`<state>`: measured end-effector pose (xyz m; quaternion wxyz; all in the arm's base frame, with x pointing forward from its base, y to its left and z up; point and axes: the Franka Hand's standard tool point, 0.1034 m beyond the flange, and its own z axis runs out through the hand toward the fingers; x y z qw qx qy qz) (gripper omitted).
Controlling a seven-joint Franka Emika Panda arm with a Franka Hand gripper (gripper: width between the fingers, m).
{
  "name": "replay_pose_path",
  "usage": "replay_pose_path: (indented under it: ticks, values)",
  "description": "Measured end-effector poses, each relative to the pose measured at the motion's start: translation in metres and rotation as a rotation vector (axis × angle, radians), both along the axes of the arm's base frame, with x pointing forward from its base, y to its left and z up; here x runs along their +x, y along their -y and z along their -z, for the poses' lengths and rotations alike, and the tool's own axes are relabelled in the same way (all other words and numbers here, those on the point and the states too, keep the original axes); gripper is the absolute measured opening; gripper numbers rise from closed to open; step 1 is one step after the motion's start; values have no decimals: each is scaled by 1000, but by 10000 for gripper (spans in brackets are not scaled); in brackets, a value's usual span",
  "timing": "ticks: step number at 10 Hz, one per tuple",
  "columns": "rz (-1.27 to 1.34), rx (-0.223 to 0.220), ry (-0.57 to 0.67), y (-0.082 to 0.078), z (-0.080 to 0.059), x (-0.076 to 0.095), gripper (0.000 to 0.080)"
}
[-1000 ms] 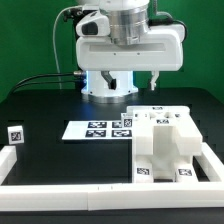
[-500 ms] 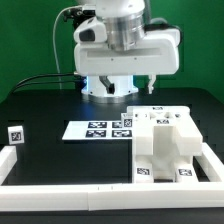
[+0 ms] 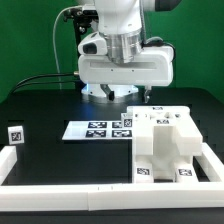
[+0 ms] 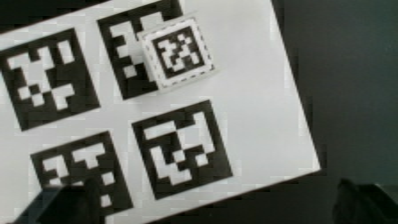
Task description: Assemble chair
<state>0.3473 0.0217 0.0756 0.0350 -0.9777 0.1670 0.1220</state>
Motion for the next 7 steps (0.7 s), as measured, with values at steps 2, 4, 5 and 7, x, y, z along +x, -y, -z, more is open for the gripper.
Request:
replay_pose_path:
  ticks: [2,4,5,7]
  values:
    - [5,17,10,-4,14,-15,649]
    - [3,8,3,-8,27,-32,649]
    - [4,5,2,-6,32,-34,649]
    - [7,-9,-2,-4,40,-37,649]
